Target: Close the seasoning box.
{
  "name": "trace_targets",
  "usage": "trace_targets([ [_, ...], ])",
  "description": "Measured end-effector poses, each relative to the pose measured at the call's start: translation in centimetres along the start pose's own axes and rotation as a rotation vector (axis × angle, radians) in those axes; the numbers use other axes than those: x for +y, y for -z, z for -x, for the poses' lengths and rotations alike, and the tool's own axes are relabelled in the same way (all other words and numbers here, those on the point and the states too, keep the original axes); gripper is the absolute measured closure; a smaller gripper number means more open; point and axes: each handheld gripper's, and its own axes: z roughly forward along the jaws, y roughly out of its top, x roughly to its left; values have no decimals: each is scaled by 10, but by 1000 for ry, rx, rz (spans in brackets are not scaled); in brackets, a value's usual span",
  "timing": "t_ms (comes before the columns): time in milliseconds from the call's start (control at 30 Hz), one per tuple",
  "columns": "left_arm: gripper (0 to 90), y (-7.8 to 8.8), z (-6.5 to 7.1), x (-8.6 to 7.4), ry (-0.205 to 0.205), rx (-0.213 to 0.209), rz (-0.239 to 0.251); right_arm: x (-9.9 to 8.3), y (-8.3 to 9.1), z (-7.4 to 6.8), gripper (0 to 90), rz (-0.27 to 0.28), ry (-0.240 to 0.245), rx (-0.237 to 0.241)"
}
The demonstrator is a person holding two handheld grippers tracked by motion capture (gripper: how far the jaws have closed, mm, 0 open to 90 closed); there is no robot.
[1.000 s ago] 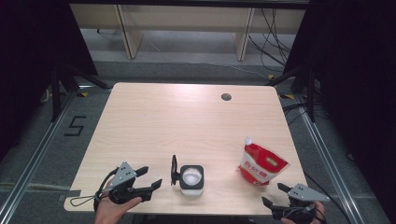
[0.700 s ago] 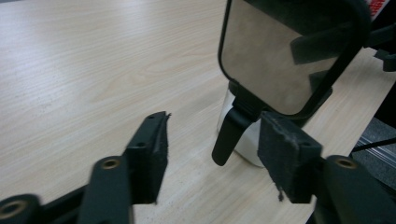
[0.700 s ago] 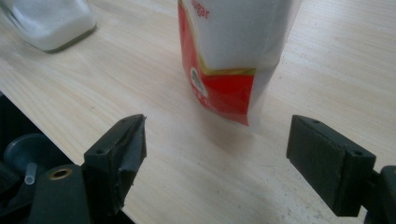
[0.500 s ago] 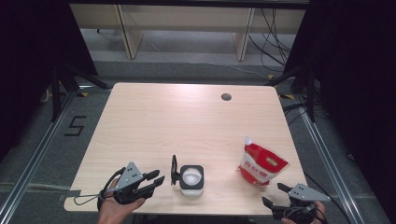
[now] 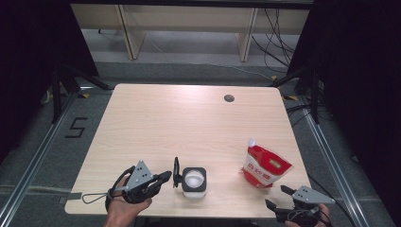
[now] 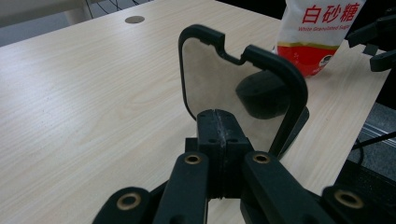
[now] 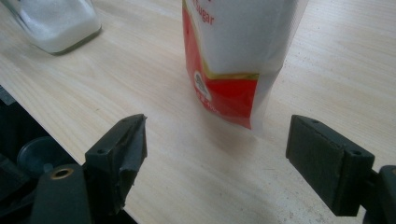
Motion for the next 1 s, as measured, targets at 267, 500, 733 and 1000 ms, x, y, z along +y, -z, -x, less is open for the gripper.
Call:
trace_targets([
  [267, 893, 1, 3, 10, -21, -17, -9, 1, 1, -2, 215, -5, -25, 8],
  [500, 892, -1, 3, 16, -50, -14, -21, 1, 1, -2, 216, -10, -28, 5],
  [733, 892, -8, 5, 17, -98, -10, -32, 1, 1, -1, 217, -4, -13, 10],
  [1000, 892, -22, 13, 18, -108, -38, -60, 1, 1, -3, 218, -9, -36, 11],
])
